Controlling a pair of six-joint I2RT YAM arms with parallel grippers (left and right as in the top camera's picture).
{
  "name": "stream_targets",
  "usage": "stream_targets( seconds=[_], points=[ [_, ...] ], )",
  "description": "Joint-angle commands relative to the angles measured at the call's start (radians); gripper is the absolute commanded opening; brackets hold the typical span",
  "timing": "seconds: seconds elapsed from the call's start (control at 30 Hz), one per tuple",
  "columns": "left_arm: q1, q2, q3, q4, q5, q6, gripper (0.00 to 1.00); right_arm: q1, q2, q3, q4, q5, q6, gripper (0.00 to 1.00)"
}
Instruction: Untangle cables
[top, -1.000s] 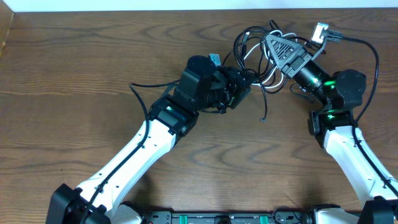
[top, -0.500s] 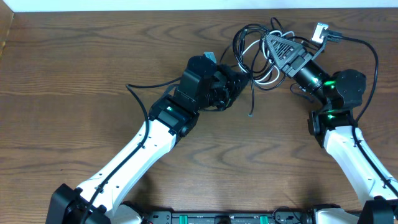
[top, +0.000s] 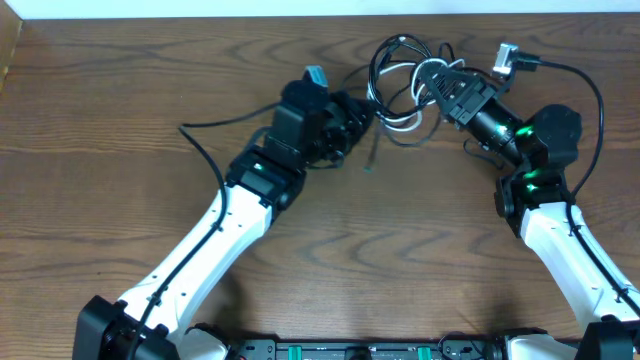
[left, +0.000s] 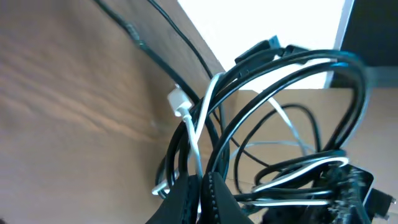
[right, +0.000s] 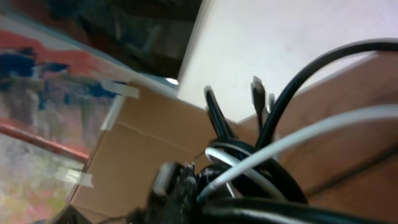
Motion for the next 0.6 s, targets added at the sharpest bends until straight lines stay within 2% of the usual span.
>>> stream_targets(
  seconds=[0.0,0.27,0.37,0.57],
  points=[
    [0.032,0.0,-0.002,0.006,0.004,0.243,0.08,0.008,-0.013,0.016,-0.041,-0.011,-0.034,0.01],
    [0.062,0.0,-0.002,0.006,0.0,0.48,0.07,0.008,-0.013,0.016,-0.198,-0.034,-0.132,0.02],
    [0.071,0.0,-0.002,0.005,0.0,0.485,0.07,0.008,-0.013,0.016,-0.261,-0.033,-0.145,0.01],
    [0.076,0.0,-0.002,0.003,0.0,0.485,0.08,0.008,-0.013,0.016,-0.259,-0.034,-0.16,0.01]
  ],
)
